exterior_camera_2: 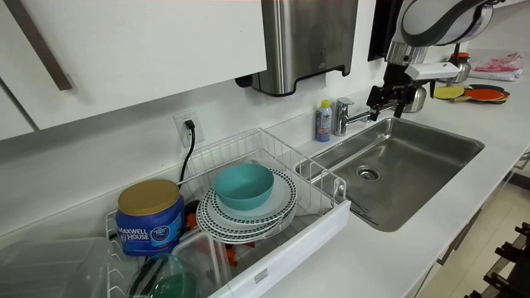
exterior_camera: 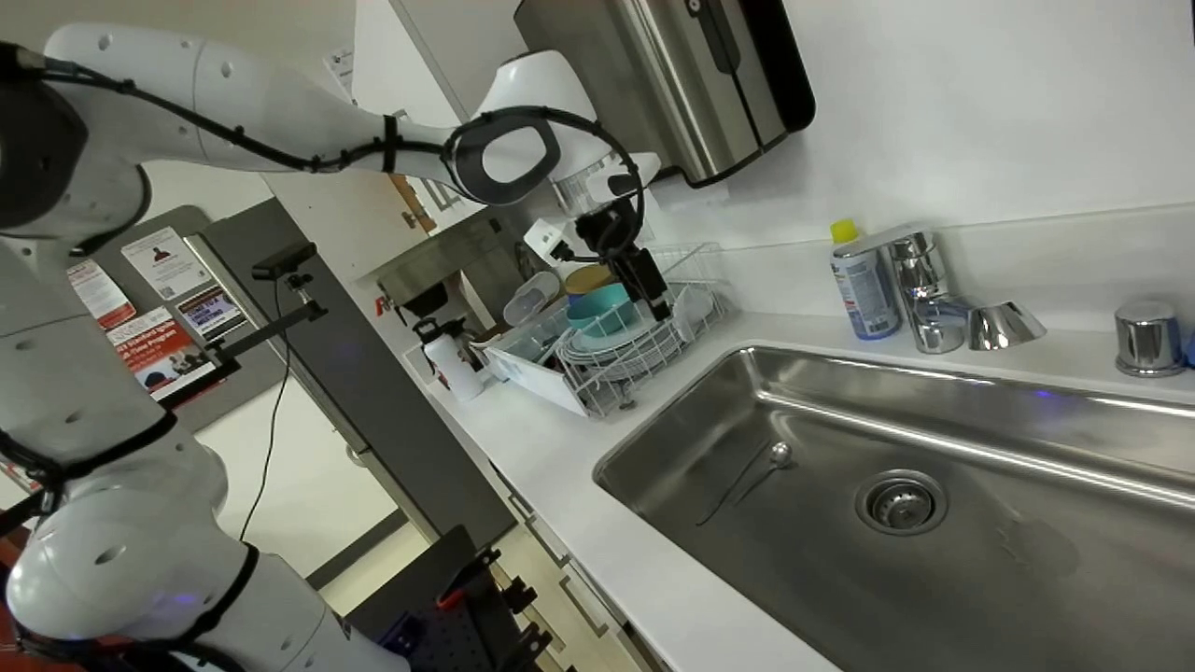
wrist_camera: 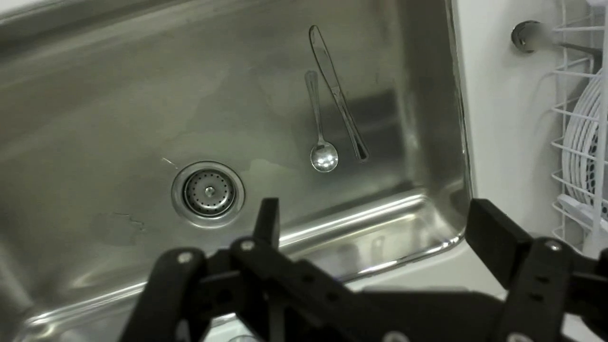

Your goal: Move the spoon from the sink to the blue bowl in the dish drainer

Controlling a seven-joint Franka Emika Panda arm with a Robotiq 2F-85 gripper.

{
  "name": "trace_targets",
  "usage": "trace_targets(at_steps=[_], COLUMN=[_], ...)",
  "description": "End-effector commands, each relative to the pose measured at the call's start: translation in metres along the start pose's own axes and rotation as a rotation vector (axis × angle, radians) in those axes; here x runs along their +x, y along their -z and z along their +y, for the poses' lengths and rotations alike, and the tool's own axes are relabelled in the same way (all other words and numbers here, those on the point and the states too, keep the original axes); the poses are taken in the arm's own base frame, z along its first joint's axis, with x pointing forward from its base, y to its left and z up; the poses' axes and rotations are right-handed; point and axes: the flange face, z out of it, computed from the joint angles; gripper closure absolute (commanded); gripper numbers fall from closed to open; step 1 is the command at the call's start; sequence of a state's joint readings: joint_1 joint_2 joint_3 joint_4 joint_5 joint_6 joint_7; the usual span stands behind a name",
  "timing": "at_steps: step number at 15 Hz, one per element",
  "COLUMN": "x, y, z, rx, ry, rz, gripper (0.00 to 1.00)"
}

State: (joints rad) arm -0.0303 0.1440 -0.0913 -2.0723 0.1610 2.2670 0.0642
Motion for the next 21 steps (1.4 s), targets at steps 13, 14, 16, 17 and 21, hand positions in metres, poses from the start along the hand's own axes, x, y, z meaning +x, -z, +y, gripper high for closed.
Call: trace_targets(at_steps=[13,14,16,17,21], x=[-0.002,-0.002,-0.003,-0.004,-0.011], y=[-0.167,-0.187,-0.223,-0.237,-0.251], z=[-0.014,-0.011,-0.007,-0.008,-0.006], rx=[-0.045,-0.053,-0.065,-0.057,-0.068], ry=[0.043,0.03,0.012,0.004,0.031], rz=[0.004,-0.005,-0.045,-0.078,-0.122], gripper=[0.0,0.0,0.0,0.0,0.0])
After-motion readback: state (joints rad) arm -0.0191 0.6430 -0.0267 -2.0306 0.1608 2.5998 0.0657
